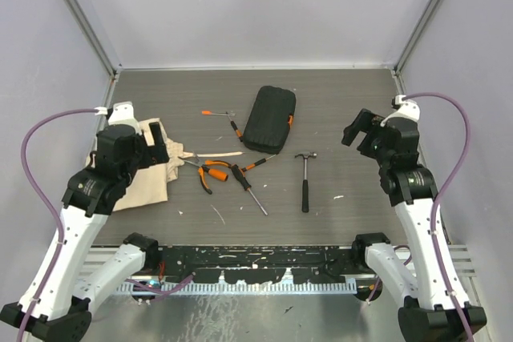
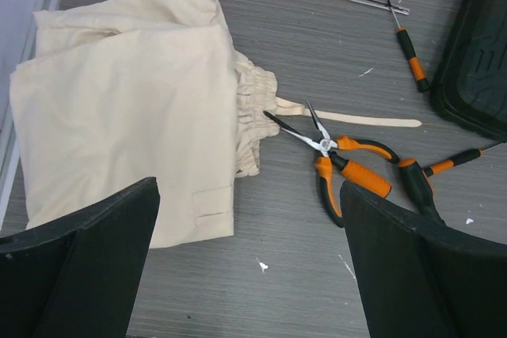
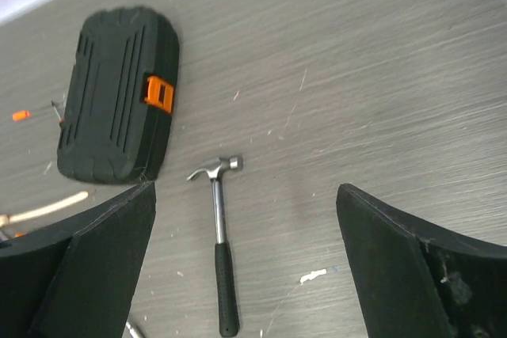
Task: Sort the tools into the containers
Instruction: Open the storage box at the center of the board.
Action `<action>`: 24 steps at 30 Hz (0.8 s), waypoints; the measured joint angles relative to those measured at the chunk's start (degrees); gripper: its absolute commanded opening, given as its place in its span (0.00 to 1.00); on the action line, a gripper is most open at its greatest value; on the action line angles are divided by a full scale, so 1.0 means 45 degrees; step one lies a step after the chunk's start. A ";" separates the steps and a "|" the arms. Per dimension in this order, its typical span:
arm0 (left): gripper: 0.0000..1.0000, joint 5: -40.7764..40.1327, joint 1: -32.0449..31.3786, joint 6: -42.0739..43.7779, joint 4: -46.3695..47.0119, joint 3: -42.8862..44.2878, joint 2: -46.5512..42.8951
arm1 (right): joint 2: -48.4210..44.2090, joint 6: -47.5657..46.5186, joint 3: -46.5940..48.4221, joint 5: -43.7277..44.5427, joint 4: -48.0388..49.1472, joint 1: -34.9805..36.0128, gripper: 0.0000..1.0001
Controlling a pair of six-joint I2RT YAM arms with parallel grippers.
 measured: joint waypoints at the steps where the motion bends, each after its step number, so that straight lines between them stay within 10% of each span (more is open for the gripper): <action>1: 0.98 0.0136 -0.0005 0.0000 0.0063 -0.0010 0.0087 | 0.0194 -0.0024 0.0000 -0.0277 -0.0073 -0.0010 1.00; 24: 0.98 0.1967 -0.2341 0.0325 0.2288 0.2589 0.6188 | 0.2608 0.0073 -0.2380 -0.3808 0.1316 -0.0019 0.95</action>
